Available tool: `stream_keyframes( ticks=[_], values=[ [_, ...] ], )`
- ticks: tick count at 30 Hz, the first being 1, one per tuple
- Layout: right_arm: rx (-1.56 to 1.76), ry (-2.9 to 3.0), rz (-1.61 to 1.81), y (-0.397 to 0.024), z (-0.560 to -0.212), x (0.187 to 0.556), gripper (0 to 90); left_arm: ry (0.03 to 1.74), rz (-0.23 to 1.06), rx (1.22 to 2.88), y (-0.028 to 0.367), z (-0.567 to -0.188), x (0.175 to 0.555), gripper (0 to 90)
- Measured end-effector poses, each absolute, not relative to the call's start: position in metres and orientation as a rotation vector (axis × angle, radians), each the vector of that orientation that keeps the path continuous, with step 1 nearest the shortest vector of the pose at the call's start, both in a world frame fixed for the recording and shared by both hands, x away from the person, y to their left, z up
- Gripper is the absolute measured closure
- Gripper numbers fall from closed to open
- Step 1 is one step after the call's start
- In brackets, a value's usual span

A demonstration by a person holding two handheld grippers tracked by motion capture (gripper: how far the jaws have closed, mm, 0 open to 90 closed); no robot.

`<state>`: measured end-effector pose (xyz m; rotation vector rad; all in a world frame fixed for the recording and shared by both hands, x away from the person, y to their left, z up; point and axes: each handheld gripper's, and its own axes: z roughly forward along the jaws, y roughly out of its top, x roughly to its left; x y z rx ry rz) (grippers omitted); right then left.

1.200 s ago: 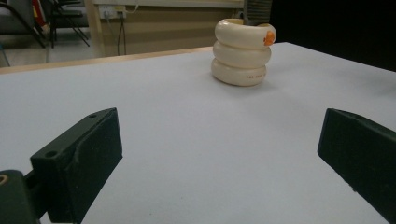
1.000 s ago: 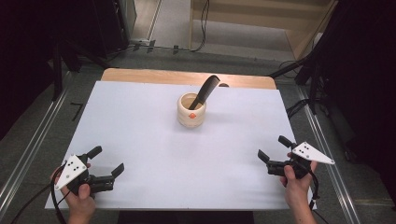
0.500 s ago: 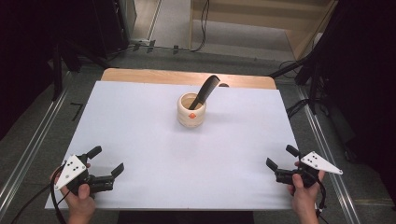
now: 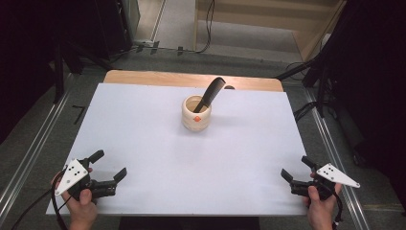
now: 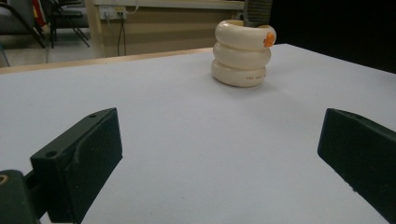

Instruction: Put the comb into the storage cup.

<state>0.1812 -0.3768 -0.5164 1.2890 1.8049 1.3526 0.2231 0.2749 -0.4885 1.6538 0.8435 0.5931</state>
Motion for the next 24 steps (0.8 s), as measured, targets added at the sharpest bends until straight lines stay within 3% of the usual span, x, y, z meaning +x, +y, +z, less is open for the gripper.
stream_keyframes(
  ticks=[24],
  values=[
    [1.315,1.687,1.485,-0.392,-0.522,0.171,0.0,0.859,0.595,1.640,0.276,-0.489,0.224,0.0]
  ],
)
